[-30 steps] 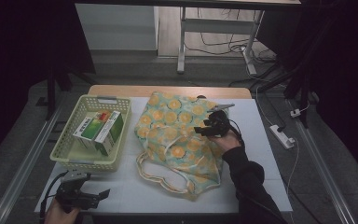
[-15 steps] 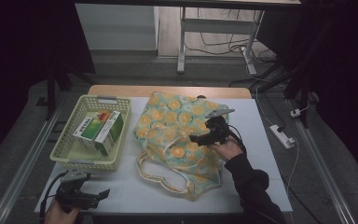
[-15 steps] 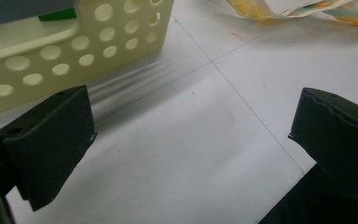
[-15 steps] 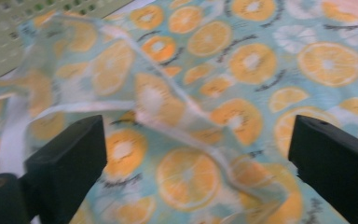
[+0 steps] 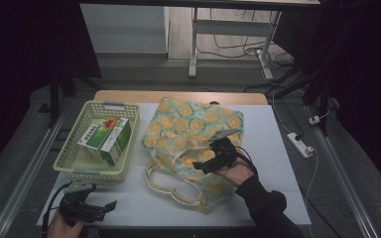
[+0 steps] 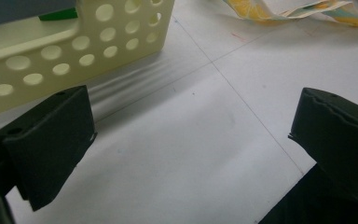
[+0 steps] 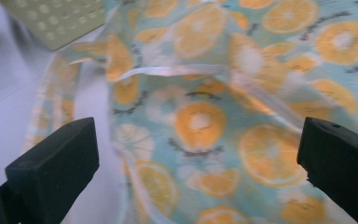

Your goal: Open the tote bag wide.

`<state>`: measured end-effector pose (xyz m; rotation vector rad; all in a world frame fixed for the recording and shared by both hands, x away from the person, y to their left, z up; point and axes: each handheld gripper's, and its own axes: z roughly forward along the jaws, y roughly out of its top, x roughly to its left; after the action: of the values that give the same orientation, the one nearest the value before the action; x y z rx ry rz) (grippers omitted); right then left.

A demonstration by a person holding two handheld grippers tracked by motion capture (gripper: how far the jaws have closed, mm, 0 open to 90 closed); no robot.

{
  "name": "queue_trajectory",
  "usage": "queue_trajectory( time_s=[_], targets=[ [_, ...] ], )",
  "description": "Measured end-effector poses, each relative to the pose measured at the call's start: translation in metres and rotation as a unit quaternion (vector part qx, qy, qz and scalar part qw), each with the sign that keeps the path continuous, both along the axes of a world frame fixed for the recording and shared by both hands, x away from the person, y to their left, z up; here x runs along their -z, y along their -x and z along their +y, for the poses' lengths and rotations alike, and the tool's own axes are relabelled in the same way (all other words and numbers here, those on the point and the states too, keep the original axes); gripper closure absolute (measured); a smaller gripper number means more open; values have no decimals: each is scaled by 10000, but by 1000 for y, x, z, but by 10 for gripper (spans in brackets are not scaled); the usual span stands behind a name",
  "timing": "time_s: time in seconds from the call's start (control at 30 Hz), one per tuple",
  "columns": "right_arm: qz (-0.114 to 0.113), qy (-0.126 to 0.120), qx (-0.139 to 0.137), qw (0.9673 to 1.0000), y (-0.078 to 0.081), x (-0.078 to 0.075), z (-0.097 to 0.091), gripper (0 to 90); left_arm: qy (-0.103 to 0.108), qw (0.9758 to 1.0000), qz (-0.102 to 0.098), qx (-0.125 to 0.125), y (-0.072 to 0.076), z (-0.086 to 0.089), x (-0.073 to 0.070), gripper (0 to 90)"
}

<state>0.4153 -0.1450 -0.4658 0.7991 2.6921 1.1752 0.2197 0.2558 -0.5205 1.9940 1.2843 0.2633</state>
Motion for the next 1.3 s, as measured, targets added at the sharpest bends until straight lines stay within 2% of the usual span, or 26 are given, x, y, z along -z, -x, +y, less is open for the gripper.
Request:
queue_trajectory(
  time_s=[0.1, 0.33, 0.5, 0.53, 0.6, 0.63, 0.67, 0.73, 0.77, 0.8, 0.9, 0.93, 0.97, 1.13, 1.17, 1.23, 1.3],
  targets=[
    [14, 198, -202, 9996, 8, 9, 11, 0, -2, 10000, 0, 6, 0, 0, 0, 0],
    [134, 599, -358, 9975, 10, 35, 21, 2, -11, 10000, -4, 11, 0, 0, 0, 0],
    [75, 798, -412, 9959, 10, 45, 22, 55, -8, 10000, -1, 18, 0, 0, 0, 0],
    [133, 830, -462, 9954, 11, 48, 21, 94, -7, 10000, 0, 17, 0, 0, 0, 0],
    [77, 957, -563, 9938, 12, 51, 22, 160, -20, 10000, 11, 25, 0, -1, 0, 0],
    [77, 957, -563, 9938, 12, 51, 22, 160, -20, 10000, 11, 25, 0, -1, 0, 0],
    [11, 1063, -649, 9922, 15, 53, 22, 230, -23, 10000, 6, 23, 0, -1, 0, 0],
    [-101, 1131, -702, 9910, 16, 54, 22, 310, -23, 10000, 4, 23, 0, -1, 0, 0],
    [-101, 1131, -702, 9910, 16, 54, 22, 310, -22, 10000, 7, 21, 0, -1, 0, 0],
    [-184, 1198, -760, 9897, 18, 52, 22, 399, -26, 10000, 11, 20, 0, -1, 0, 0],
    [-256, 1214, -851, 9886, 20, 51, 22, 512, -43, 10000, 16, 31, -1, -1, 0, 0],
    [-256, 1214, -851, 9886, 20, 51, 22, 512, -43, 10000, 16, 31, -1, -1, 0, 0],
    [-275, 1237, -970, 9872, 23, 51, 24, 611, -51, 10000, 25, 34, -1, -1, 0, 0],
    [-211, 1225, -1126, 9858, 25, 50, 24, 864, -54, 10000, 28, 34, -1, -1, 0, 0],
    [-175, 1199, -1136, 9861, 24, 50, 23, 898, -54, 10000, 28, 34, -1, -1, 0, 0],
    [-122, 1216, -1117, 9862, 23, 49, 24, 900, -53, 10000, 36, 38, -1, -1, 0, 0],
    [-178, 1286, -1124, 9852, 24, 47, 24, 900, -51, 10000, 25, 35, -1, -1, 0, 0]
  ],
)
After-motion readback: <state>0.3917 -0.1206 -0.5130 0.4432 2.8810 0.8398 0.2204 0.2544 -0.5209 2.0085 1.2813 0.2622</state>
